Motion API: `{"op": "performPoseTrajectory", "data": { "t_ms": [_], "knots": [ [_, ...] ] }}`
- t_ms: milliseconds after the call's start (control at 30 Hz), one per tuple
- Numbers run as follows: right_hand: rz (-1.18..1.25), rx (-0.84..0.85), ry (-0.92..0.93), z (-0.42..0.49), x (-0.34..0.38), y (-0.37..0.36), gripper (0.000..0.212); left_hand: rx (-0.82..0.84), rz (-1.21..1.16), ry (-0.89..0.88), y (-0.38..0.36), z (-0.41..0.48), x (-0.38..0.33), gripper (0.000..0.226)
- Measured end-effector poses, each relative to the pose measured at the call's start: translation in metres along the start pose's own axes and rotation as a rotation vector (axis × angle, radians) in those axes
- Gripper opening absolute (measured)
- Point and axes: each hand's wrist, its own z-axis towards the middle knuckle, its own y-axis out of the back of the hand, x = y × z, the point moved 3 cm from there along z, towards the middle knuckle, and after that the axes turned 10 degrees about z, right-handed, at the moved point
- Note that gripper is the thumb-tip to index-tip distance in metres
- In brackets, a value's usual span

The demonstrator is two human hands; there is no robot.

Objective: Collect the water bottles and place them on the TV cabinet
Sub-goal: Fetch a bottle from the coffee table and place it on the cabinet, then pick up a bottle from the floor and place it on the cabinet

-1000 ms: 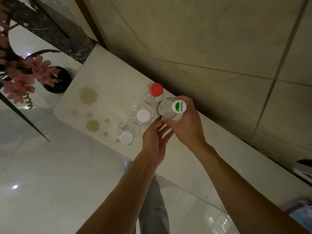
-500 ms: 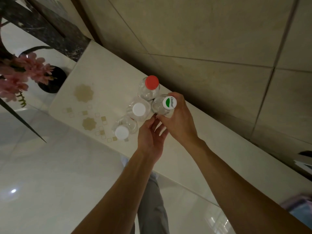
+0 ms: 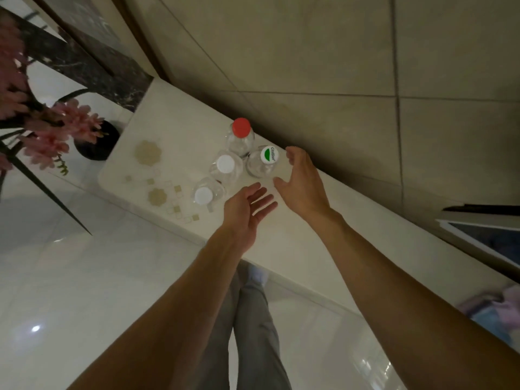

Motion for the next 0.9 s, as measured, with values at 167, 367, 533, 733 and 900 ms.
{"op": "performPoseTrajectory", "data": {
  "t_ms": [167, 367, 533, 733, 900],
  "knots": [
    [-0.068, 0.033, 0.011, -0.029, 0.026, 0.050, 0.042, -0.003, 0.325, -0.036, -0.010, -0.061, -0.020, 0.019],
    [-0.291, 0.110, 0.153, -0.087, 0.065, 0.098, 0.028, -0.021, 1.157, -0.219, -0.019, -0.134, -0.040, 0.019],
    [-0.344, 0.141, 0.284, -0.129, 0.075, 0.115, 0.023, -0.142, 1.708, -0.540, -0.008, -0.191, -0.058, 0.027],
    [-0.356, 0.203, 0.391, -0.169, 0.092, 0.130, 0.022, -0.253, 1.958, -0.585, 0.013, -0.257, -0.061, 0.030],
    [-0.397, 0.260, 0.435, -0.201, 0.113, 0.134, 0.025, -0.371, 1.829, -0.612, 0.034, -0.316, -0.040, 0.027]
  ]
}}
